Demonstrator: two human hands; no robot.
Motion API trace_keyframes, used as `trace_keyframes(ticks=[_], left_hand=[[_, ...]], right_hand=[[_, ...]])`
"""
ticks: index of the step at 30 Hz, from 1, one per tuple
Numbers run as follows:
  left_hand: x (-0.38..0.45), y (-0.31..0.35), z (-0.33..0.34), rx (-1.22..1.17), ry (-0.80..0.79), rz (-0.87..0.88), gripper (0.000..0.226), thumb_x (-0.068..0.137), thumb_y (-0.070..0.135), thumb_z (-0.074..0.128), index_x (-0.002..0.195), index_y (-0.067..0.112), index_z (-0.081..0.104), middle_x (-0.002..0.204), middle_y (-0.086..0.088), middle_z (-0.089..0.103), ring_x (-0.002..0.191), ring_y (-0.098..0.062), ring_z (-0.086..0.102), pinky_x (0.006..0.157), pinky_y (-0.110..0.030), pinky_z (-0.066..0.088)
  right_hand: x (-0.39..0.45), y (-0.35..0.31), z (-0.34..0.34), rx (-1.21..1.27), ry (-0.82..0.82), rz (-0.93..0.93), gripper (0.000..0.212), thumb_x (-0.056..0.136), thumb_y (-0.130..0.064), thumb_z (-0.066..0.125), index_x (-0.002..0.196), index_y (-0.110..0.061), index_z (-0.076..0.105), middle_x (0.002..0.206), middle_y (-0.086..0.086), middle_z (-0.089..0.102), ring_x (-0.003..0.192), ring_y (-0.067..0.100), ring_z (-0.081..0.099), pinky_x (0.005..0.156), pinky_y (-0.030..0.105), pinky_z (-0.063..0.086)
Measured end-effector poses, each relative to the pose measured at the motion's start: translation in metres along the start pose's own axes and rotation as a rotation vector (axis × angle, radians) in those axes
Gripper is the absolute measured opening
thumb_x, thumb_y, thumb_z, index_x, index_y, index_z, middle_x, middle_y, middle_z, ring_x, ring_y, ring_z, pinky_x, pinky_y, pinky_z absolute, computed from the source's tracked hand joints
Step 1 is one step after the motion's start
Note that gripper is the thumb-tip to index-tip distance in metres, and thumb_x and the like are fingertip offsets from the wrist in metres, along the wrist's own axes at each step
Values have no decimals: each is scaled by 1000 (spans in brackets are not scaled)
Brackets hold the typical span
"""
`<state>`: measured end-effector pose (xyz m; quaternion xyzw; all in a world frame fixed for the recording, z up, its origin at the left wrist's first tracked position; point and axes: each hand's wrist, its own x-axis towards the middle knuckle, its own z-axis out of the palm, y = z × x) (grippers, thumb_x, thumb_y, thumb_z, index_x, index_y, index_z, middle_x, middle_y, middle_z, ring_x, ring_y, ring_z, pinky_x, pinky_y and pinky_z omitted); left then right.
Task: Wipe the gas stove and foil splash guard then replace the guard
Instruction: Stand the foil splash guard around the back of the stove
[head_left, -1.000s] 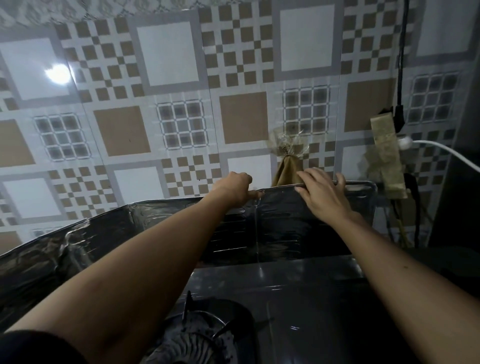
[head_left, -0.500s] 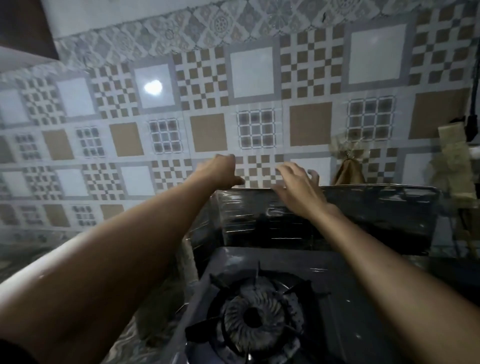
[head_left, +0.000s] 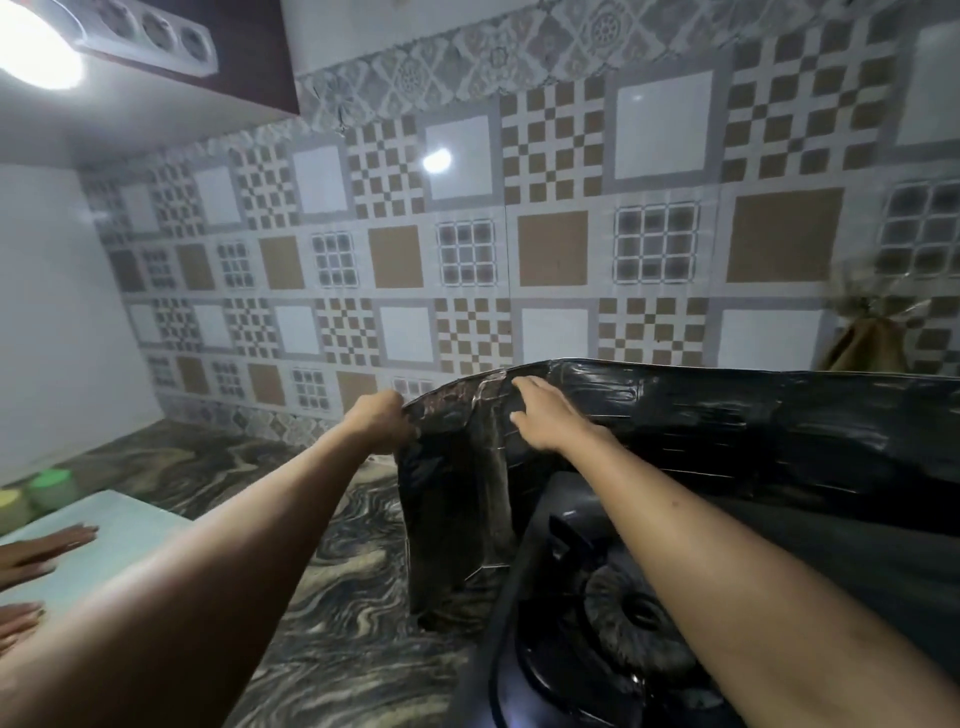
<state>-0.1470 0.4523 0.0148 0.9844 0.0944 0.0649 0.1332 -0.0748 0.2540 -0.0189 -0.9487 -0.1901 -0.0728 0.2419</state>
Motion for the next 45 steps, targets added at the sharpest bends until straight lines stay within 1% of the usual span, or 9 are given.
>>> trace_keyframes(ticks=[5, 10, 14, 20, 25, 30, 35, 42, 45], left_hand=[[-7, 3, 2, -213, -24, 16, 22, 90, 14, 58, 106, 3, 66, 91, -15, 68, 80, -27, 66, 58, -28, 53], [-17, 17, -4, -254, -128, 64, 21, 89, 9, 59, 109, 3, 64, 84, -9, 68, 59, -10, 62, 44, -16, 48], [-26, 30, -8, -271, -204, 100, 24, 89, 6, 61, 113, 4, 63, 88, -8, 71, 65, -9, 66, 57, -21, 53], [-39, 45, 7, -279, -203, 96, 21, 88, 8, 64, 105, -3, 64, 92, -15, 74, 75, -22, 73, 46, -20, 48], [-46, 50, 7, -229, -220, 45, 22, 90, 17, 65, 99, -3, 60, 85, -13, 69, 74, -23, 69, 60, -29, 56], [-51, 53, 6, -154, -189, 5, 24, 91, 22, 65, 80, 7, 50, 67, -4, 60, 59, -17, 63, 50, -25, 51], [-61, 57, 0, -139, -189, 0, 24, 91, 22, 64, 105, 2, 60, 86, -9, 64, 58, -15, 59, 33, -13, 43], [-74, 53, -10, 53, -114, 27, 29, 90, 32, 64, 99, 4, 62, 94, -8, 61, 80, -20, 57, 70, -26, 51], [-101, 54, -20, 86, -18, 85, 28, 90, 36, 63, 96, 10, 56, 94, -5, 57, 82, -19, 56, 74, -29, 49]], right_hand=[[16, 4, 4, -45, 62, 5, 68, 92, 4, 40, 151, -20, 19, 161, -6, 9, 140, 26, 31, 109, 36, 33], [24, -1, 0, -175, 72, -27, 65, 89, 4, 38, 149, -17, 23, 158, -2, 20, 139, 31, 28, 114, 48, 22], [25, 0, 2, -162, 111, -43, 67, 87, 5, 41, 148, -18, 26, 156, -1, 25, 141, 28, 27, 118, 54, 12], [24, 11, 4, -138, 137, -78, 69, 86, 8, 40, 147, -20, 28, 155, -2, 29, 141, 27, 29, 116, 57, 9], [17, 12, -1, -110, 148, -78, 72, 84, 10, 39, 148, -19, 25, 157, -1, 25, 142, 27, 27, 116, 56, 10], [7, 13, -7, -124, 124, -52, 76, 82, 9, 42, 149, -19, 19, 159, -2, 18, 142, 27, 24, 115, 55, 11], [-5, 10, -12, -110, 112, -49, 80, 81, 8, 45, 151, -20, 17, 159, -1, 18, 143, 28, 24, 115, 56, 11], [-42, -17, -31, 30, 124, -79, 69, 85, -5, 50, 148, -15, 24, 156, 2, 26, 141, 26, 30, 114, 48, 26], [-94, -43, -67, 204, 241, -165, 50, 92, -16, 54, 139, -12, 42, 145, 6, 44, 131, 22, 45, 104, 33, 39]])
